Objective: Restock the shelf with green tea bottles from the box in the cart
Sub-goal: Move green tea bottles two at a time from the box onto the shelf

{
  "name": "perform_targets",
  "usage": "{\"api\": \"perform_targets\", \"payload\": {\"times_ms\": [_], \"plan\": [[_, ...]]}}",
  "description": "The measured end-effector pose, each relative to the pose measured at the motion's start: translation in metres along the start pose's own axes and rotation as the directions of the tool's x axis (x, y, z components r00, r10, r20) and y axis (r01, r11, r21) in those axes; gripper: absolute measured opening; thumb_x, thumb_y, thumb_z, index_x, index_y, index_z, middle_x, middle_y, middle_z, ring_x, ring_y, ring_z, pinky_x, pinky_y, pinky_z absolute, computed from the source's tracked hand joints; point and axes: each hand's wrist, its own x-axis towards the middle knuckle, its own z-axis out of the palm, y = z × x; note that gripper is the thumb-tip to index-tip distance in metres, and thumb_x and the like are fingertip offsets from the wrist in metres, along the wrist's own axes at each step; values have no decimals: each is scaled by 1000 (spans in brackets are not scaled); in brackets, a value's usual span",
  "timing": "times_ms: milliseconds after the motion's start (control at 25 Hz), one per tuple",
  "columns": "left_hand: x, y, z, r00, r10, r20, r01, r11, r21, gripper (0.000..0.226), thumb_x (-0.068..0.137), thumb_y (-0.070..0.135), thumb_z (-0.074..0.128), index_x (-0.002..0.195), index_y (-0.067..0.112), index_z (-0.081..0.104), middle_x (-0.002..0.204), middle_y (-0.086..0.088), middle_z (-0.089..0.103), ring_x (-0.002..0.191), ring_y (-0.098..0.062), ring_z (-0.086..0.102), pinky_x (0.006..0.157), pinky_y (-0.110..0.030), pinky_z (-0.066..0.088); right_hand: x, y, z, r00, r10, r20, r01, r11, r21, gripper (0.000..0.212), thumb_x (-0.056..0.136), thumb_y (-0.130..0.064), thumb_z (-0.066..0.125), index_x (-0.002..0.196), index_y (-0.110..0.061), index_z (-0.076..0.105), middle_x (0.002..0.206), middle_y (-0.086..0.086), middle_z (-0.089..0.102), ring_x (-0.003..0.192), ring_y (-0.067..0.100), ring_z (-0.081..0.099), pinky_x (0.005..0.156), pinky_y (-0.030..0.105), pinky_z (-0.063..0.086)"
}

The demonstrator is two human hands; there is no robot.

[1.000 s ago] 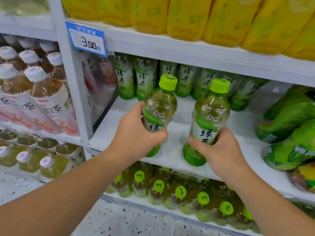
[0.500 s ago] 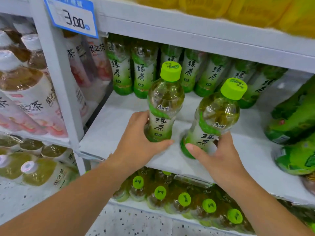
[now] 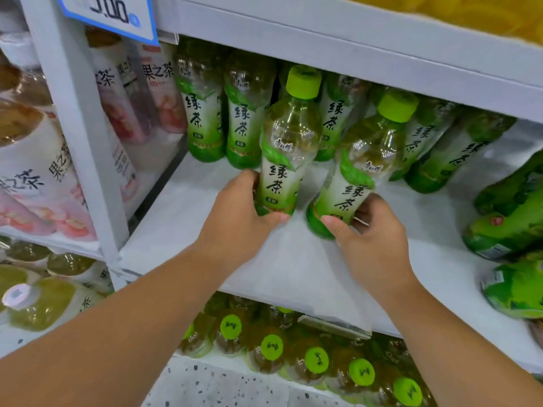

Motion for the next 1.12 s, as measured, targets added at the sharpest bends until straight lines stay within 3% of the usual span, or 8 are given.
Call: {"api": "perform_targets", "payload": {"times_ms": [280, 520, 680, 880, 1120], "plan": [[39, 0, 23, 990, -4, -139, 12, 998, 60, 58, 73, 27, 88, 125, 17, 63, 124, -7, 54, 107, -24, 59, 100, -36, 48, 52, 8, 14, 998, -1, -58, 4, 999, 50, 40, 78, -19, 84, 110, -23, 60, 97, -16, 68, 83, -12, 64, 73, 7, 52], [62, 3, 36, 984, 28, -174, 9, 977, 213, 43, 82, 27, 81, 118, 9, 64, 121, -11, 61, 108, -27, 58, 85, -25, 41, 85, 10, 23, 999, 15, -40, -12, 998, 57, 38, 78, -19, 84, 104, -26, 57, 92, -21, 64, 80, -15, 61, 71, 5, 48], [69, 2, 45, 975, 6, -222, 34, 984, 176, 37, 83, 25, 81, 113, 9, 66, 113, -9, 68, 105, -25, 64, 86, -25, 45, 97, 13, 28, 999, 8, -50, -5, 998, 58, 38, 78, -21, 84, 107, -21, 60, 94, -17, 67, 86, -12, 62, 76, 11, 49], [75, -4, 53, 962, -6, -274, 39, 993, 113, 37, 78, 33, 84, 103, 11, 67, 102, -7, 70, 94, -26, 66, 85, -39, 56, 100, 17, 30, 999, -15, -49, 19, 997, 73, 34, 80, -16, 82, 104, -23, 59, 90, -23, 63, 74, -26, 57, 69, -2, 46], [74, -9, 58, 954, 68, -293, -42, 995, 94, 37, 82, 34, 80, 111, 14, 71, 111, -9, 64, 94, -25, 62, 88, -34, 53, 101, 20, 33, 998, -39, -56, 44, 993, 106, 34, 82, -13, 80, 108, -22, 61, 95, -18, 66, 79, -22, 60, 74, 1, 48]]}}
